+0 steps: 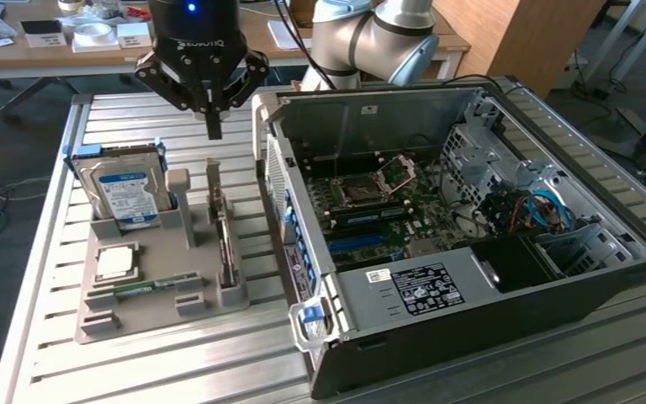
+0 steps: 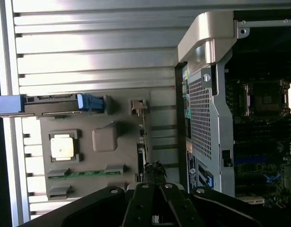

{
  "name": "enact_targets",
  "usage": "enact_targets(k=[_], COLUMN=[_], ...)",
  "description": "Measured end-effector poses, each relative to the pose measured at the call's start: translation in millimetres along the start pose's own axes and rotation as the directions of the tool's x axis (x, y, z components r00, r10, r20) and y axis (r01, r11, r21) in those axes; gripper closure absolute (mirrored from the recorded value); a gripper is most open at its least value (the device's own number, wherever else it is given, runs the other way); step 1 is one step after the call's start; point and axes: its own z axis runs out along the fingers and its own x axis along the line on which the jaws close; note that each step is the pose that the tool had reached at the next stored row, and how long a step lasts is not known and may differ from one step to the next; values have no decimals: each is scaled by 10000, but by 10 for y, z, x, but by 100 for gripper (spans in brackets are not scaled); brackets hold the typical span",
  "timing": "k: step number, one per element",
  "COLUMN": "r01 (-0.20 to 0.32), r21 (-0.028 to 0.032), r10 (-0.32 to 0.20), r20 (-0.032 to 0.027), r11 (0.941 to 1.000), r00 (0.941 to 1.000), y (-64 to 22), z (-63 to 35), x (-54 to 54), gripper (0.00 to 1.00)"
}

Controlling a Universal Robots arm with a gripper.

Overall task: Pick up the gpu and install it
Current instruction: 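Reach for the gpu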

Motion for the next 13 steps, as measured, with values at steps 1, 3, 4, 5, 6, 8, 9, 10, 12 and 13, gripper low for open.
enact_targets(k=[1,3,4,5,6,8,9,10,12,13], r01=[0,0,0,0,0,-1,0,1,-1,-1], r21=[1,1,1,0,1,1,0,0,0,0], r10=[0,0,0,0,0,1,0,-1,1,1], r20=[0,0,0,0,0,0,0,1,1,1], r11=[10000,10000,10000,10000,10000,10000,10000,10000,10000,10000], r00=[10000,10000,10000,10000,10000,10000,10000,10000,10000,10000], y=[-17,-50,-67,-83,-99,-129,-141,-148,-149,-150], z=[-1,-2,-3,-4,-5,-6,-6,-6,-6,-6], x=[-2,-4,-5,-6,-7,-10,-11,-11,-11,-11], gripper=[89,89,89,89,89,89,89,89,89,89])
